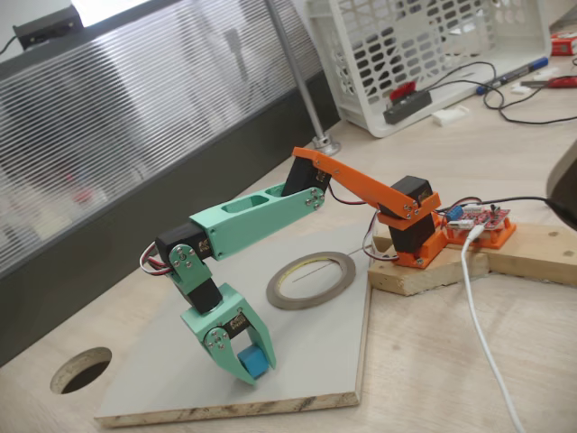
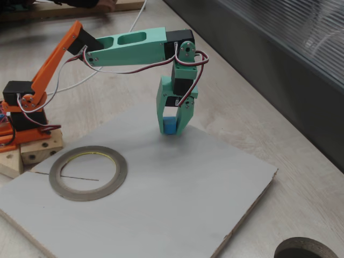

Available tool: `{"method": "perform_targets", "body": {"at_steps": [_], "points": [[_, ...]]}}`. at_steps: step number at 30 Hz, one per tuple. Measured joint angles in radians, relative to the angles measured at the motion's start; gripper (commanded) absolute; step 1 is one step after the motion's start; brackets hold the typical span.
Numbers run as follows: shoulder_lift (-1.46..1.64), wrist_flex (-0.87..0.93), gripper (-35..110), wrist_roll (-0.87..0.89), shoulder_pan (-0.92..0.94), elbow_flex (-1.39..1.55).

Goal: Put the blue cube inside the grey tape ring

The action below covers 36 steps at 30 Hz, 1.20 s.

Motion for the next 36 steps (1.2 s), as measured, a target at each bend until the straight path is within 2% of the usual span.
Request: {"method": "perform_targets", "body": {"at_steps": [13,23,31,36], "points": [[0.006,0.000,6,0.000,0.000,0.000],[0.336,0.008,6,0.000,0.000,0.000],[0.380,0.009,6,-0.002,0.003,0.020],[0.497,0.009,6,-0.005,0.156,0.199]]}}
